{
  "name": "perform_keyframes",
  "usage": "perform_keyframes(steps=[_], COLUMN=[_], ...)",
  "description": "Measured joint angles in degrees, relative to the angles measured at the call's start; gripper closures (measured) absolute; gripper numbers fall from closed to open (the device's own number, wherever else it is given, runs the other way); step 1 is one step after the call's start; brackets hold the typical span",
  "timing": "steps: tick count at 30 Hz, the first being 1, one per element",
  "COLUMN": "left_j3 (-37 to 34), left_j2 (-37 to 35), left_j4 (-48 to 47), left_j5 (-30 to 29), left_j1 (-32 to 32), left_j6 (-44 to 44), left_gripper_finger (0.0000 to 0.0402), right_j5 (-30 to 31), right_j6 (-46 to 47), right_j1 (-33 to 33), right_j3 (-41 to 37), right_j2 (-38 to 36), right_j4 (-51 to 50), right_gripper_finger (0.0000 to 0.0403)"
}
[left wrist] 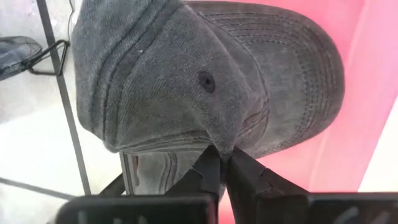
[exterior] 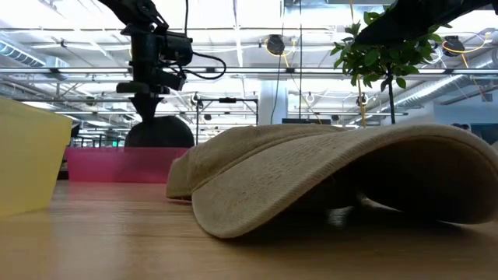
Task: Pick & Place hat
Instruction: Put the bottom left black cap into the red bin, then adjust the red bin
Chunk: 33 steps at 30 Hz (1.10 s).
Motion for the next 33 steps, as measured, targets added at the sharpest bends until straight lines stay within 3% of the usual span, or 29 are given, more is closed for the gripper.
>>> perform_keyframes(steps=[11,17,28,33], left_j3=[0.0,0.0,0.01,0.02], left_j2=[0.0,0.0,-0.02,-0.02], left_j4=[0.62,6.12,28.25,32.59], left_j5=[-3.03,-8.33,-2.83,3.63], left_j1=[-2.65,-5.47,-15.96,-20.0], left_j6=[0.08,-0.98,-7.87,-12.77], left_gripper_finger=[0.0269,0.0244,0.0243,0.0243], right_j5=[0.0,0.0,0.35,0.42], right_j6=[0.0,0.0,-0.63,-0.63], right_j1=[0.02,0.01,0.0,0.01], right_j3=[0.02,0.0,0.0,0.0], right_j2=[0.0,0.01,0.0,0.0], right_j4=[-0.09,-0.09,-0.07,-0.07], right_gripper_finger=[0.0307,0.0307,0.0307,0.0307])
